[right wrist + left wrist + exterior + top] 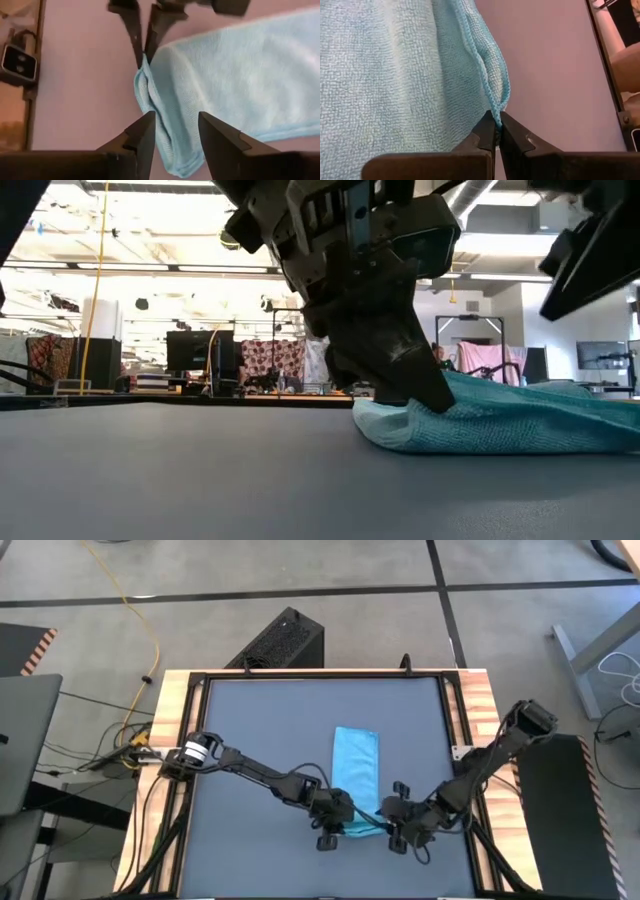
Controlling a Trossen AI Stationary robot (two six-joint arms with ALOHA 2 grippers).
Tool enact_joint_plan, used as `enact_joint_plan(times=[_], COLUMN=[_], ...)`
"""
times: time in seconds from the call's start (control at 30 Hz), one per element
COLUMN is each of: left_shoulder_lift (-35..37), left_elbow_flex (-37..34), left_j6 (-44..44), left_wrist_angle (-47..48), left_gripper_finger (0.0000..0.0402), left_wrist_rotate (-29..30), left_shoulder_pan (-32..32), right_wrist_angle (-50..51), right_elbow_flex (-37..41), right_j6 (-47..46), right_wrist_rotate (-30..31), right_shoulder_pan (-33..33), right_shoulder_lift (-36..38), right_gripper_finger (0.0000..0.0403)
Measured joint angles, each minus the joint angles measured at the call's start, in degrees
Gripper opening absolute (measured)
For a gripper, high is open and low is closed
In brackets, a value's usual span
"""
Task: Roll towel
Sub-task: Roll the blue microfiber towel
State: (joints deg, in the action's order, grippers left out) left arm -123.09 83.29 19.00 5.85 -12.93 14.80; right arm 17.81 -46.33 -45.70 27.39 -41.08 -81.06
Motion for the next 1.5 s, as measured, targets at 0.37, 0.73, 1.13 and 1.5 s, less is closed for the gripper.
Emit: enact_joint_plan(times=[0.37, 0.73, 1.13, 1.5], left_shoulder_lift=[0.0, 0.0, 0.0, 0.0], left_elbow_flex=[0.0, 0.0, 0.0, 0.0], left_j6=[3.2, 12.6, 22.0, 23.9], left_wrist_angle=[0.2, 3.7, 2.2, 2.0], left_gripper_finger=[0.0000, 0.0000, 0.0000, 0.0000], left_wrist_rotate=[-0.7, 4.6, 6.3, 8.2], left_shoulder_pan=[0.2, 0.3, 2.6, 4.9], right_wrist_angle=[1.9, -1.0, -6.1, -7.4], right_elbow_flex=[0.0, 0.0, -2.3, -2.4], right_j6=[3.7, 5.7, 10.9, 12.9], right_wrist_rotate=[6.6, 13.3, 16.8, 16.8], right_shoulder_pan=[-4.2, -11.0, -11.9, -10.0], right_shoulder_lift=[-5.9, -13.6, -19.0, -19.6], right_gripper_finger=[0.0161, 0.0140, 0.0116, 0.0117])
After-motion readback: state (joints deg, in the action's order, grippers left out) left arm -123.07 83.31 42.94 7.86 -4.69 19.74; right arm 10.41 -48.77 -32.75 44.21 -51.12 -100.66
